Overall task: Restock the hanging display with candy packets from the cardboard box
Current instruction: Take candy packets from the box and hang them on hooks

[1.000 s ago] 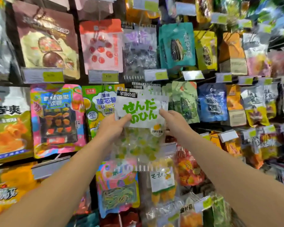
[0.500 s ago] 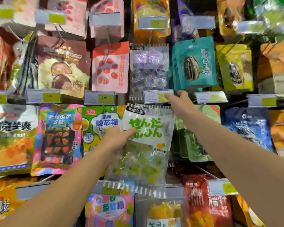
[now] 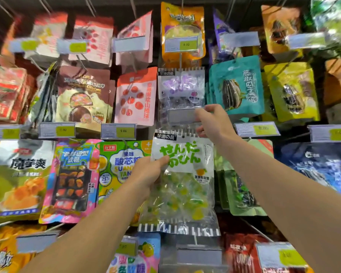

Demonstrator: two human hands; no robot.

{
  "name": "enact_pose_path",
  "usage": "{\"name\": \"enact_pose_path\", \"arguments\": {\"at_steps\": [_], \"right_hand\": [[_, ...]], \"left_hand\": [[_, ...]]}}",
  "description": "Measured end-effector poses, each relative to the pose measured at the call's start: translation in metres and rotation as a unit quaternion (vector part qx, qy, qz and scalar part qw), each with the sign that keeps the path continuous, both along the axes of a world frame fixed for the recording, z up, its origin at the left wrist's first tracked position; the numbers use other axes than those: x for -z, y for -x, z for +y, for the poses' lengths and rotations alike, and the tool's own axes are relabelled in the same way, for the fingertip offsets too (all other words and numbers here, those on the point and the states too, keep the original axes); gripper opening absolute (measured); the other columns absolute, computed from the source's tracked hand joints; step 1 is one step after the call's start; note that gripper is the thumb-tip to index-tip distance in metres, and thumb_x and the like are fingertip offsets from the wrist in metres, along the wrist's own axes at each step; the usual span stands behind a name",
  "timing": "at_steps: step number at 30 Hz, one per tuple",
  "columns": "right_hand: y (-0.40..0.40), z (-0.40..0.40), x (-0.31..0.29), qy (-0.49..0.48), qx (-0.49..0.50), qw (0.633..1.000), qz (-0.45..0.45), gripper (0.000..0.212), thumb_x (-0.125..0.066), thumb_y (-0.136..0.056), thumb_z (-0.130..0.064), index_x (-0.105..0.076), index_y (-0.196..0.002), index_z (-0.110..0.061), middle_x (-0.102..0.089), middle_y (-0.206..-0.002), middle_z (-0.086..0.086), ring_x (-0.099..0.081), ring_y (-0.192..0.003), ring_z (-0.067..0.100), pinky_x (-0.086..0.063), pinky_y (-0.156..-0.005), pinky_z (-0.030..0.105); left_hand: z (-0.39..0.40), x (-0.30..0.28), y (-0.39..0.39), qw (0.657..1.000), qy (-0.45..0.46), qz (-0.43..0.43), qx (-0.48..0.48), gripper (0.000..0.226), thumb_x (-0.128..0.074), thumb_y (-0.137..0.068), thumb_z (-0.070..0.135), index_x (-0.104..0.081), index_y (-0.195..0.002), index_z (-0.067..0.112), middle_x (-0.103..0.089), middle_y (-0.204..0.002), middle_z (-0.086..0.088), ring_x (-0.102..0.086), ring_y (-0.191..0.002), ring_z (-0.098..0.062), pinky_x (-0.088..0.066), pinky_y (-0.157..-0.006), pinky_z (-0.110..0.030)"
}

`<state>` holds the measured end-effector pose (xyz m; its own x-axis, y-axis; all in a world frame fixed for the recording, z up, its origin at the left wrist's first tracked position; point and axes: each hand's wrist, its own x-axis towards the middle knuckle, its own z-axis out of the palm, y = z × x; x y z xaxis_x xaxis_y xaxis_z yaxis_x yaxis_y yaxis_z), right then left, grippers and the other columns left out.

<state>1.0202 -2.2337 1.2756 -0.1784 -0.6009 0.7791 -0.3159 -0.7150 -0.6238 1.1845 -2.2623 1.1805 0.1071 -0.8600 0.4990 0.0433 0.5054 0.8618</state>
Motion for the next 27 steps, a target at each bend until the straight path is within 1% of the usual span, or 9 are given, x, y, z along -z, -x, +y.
{"name": "enact_pose_path", "arguments": {"at_steps": [2, 5, 8, 10, 14, 18, 21, 24, 27], "right_hand": [[0.003, -0.001, 0.000, 0.006, -0.013, 1.000, -0.003, 0.037, -0.056, -0.094, -0.031, -0.044, -0.126, -0.018, -0.059, -0.113, 0.007, -0.061, -0.071, 0.016, -0.056, -0.069, 0.035], [0.007, -0.003, 0.002, 0.015, -0.025, 1.000, -0.004, 0.035, -0.057, -0.093, -0.031, -0.045, -0.124, -0.020, -0.059, -0.117, 0.007, -0.062, -0.074, 0.016, -0.056, -0.072, 0.036], [0.009, -0.005, 0.005, 0.025, -0.021, 0.999, 0.001, 0.034, -0.058, -0.092, -0.032, -0.046, -0.122, -0.022, -0.060, -0.117, 0.006, -0.063, -0.074, 0.015, -0.057, -0.081, 0.043], [0.009, -0.006, 0.005, 0.030, -0.025, 0.999, -0.001, 0.036, -0.059, -0.091, -0.032, -0.047, -0.123, -0.021, -0.061, -0.115, 0.007, -0.064, -0.074, 0.016, -0.057, -0.082, 0.046], [0.011, -0.006, 0.007, 0.039, -0.030, 0.999, -0.003, 0.039, -0.060, -0.089, -0.030, -0.048, -0.124, -0.018, -0.062, -0.110, 0.008, -0.066, -0.078, 0.020, -0.058, -0.081, 0.050], [0.009, -0.002, 0.011, 0.042, -0.032, 0.999, -0.003, 0.042, -0.061, -0.086, -0.034, -0.049, -0.124, -0.020, -0.061, -0.108, 0.006, -0.067, -0.086, 0.022, -0.057, -0.083, 0.052], [0.011, -0.001, 0.020, 0.052, -0.022, 0.998, -0.005, 0.047, -0.061, -0.080, -0.038, -0.047, -0.122, -0.024, -0.060, -0.107, -0.001, -0.066, -0.096, 0.025, -0.055, -0.086, 0.049], [0.015, -0.004, 0.045, 0.078, 0.026, 0.996, 0.018, 0.051, -0.063, -0.087, -0.020, -0.038, -0.132, -0.023, -0.055, -0.104, -0.005, -0.061, -0.085, 0.017, -0.051, -0.069, 0.031], [0.013, -0.014, 0.078, 0.080, 0.086, 0.991, 0.062, 0.061, -0.064, -0.083, -0.013, -0.034, -0.135, -0.020, -0.052, -0.105, -0.003, -0.057, -0.080, 0.019, -0.050, -0.066, 0.036]], "left_hand": [[-0.002, -0.002, 0.003, 1.000, -0.010, 0.005, 0.005, 0.017, -0.067, -0.091, 0.025, -0.070, -0.096, 0.009, -0.069, -0.077, -0.001, -0.061, -0.068, -0.017, -0.044, -0.053, -0.022], [-0.002, -0.003, 0.006, 1.000, -0.001, -0.012, 0.002, 0.020, -0.065, -0.093, 0.028, -0.058, -0.079, 0.015, -0.058, -0.071, 0.001, -0.053, -0.064, -0.015, -0.038, -0.049, -0.023], [-0.007, -0.003, 0.008, 1.000, -0.001, -0.017, 0.016, 0.019, -0.067, -0.091, 0.029, -0.056, -0.081, 0.017, -0.062, -0.081, 0.000, -0.057, -0.074, -0.016, -0.042, -0.062, -0.027], [-0.005, -0.004, 0.010, 1.000, -0.002, -0.015, 0.020, 0.014, -0.066, -0.092, 0.026, -0.063, -0.089, 0.013, -0.064, -0.079, 0.000, -0.058, -0.072, -0.016, -0.042, -0.060, -0.025], [-0.004, -0.004, 0.015, 1.000, -0.019, -0.007, 0.013, 0.014, -0.065, -0.093, 0.023, -0.059, -0.085, 0.014, -0.056, -0.070, 0.001, -0.052, -0.061, -0.014, -0.038, -0.051, -0.023], [-0.024, -0.001, 0.015, 0.998, -0.053, -0.013, -0.039, 0.037, -0.070, -0.087, 0.036, -0.061, -0.104, 0.004, -0.061, -0.086, -0.008, -0.057, -0.075, -0.023, -0.046, -0.063, -0.028], [-0.032, -0.003, 0.022, 0.995, -0.074, -0.013, -0.060, 0.038, -0.071, -0.085, 0.038, -0.060, -0.102, 0.005, -0.063, -0.089, -0.010, -0.061, -0.077, -0.025, -0.050, -0.065, -0.030], [-0.038, 0.003, 0.030, 0.995, -0.061, -0.007, -0.083, 0.041, -0.073, -0.081, 0.037, -0.055, -0.105, 0.009, -0.063, -0.096, -0.010, -0.060, -0.080, -0.027, -0.050, -0.063, -0.030], [-0.044, 0.011, 0.033, 0.992, -0.051, -0.019, -0.112, 0.060, -0.073, -0.079, 0.044, -0.057, -0.122, 0.006, -0.063, -0.117, -0.010, -0.060, -0.099, -0.030, -0.050, -0.076, -0.034]]}}
